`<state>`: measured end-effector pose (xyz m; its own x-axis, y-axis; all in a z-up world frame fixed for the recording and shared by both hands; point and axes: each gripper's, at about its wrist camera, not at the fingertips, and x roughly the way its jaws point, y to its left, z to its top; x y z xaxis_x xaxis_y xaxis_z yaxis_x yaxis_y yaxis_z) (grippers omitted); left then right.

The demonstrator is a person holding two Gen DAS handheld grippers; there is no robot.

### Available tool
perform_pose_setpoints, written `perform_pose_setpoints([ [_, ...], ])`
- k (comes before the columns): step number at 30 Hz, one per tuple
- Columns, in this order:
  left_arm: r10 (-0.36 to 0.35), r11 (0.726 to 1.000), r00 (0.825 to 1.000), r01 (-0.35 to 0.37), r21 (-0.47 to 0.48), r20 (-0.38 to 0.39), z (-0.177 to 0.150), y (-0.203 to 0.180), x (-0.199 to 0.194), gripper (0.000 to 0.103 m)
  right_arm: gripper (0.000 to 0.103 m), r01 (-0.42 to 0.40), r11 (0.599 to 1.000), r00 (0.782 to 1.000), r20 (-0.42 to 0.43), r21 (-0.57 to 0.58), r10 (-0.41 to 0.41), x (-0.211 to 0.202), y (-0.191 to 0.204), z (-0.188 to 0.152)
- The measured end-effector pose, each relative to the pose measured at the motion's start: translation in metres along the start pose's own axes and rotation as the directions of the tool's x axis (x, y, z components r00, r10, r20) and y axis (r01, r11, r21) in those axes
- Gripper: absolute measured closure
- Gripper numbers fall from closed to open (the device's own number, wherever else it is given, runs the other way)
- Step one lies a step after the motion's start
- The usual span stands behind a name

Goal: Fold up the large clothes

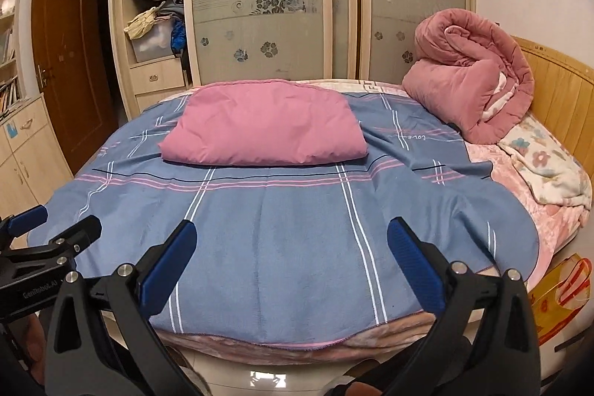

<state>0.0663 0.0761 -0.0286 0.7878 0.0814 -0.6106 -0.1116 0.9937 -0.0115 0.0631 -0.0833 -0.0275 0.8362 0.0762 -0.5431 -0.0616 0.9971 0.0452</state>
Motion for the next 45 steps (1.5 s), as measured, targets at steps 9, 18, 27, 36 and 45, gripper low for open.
perform_pose_setpoints([
  [9,-0.016,1.0,1.0,0.016,-0.006,0.001,0.005,-0.004,0.004,0.002,0.001,-0.012,1.0,1.0,-0.004,0.006,0.012,0.008,0.004,0.005],
  [18,-0.022,1.0,1.0,0.022,-0.007,-0.012,0.005,-0.006,0.01,0.002,0.001,-0.018,1.0,1.0,-0.014,0.007,0.018,0.014,0.007,0.005],
  [27,-0.022,1.0,1.0,0.022,0.0,-0.014,0.005,-0.006,0.012,0.002,0.001,-0.02,1.0,1.0,-0.018,0.009,0.02,0.016,0.008,0.004],
  [36,-0.015,1.0,1.0,0.015,0.004,-0.011,0.006,-0.007,0.013,0.002,0.001,-0.02,1.0,0.999,-0.028,0.011,0.02,0.022,0.009,0.004],
  [45,-0.016,1.0,1.0,0.016,0.006,-0.013,0.009,-0.007,0.013,0.002,0.001,-0.022,1.0,0.999,-0.029,0.01,0.022,0.023,0.009,0.002],
])
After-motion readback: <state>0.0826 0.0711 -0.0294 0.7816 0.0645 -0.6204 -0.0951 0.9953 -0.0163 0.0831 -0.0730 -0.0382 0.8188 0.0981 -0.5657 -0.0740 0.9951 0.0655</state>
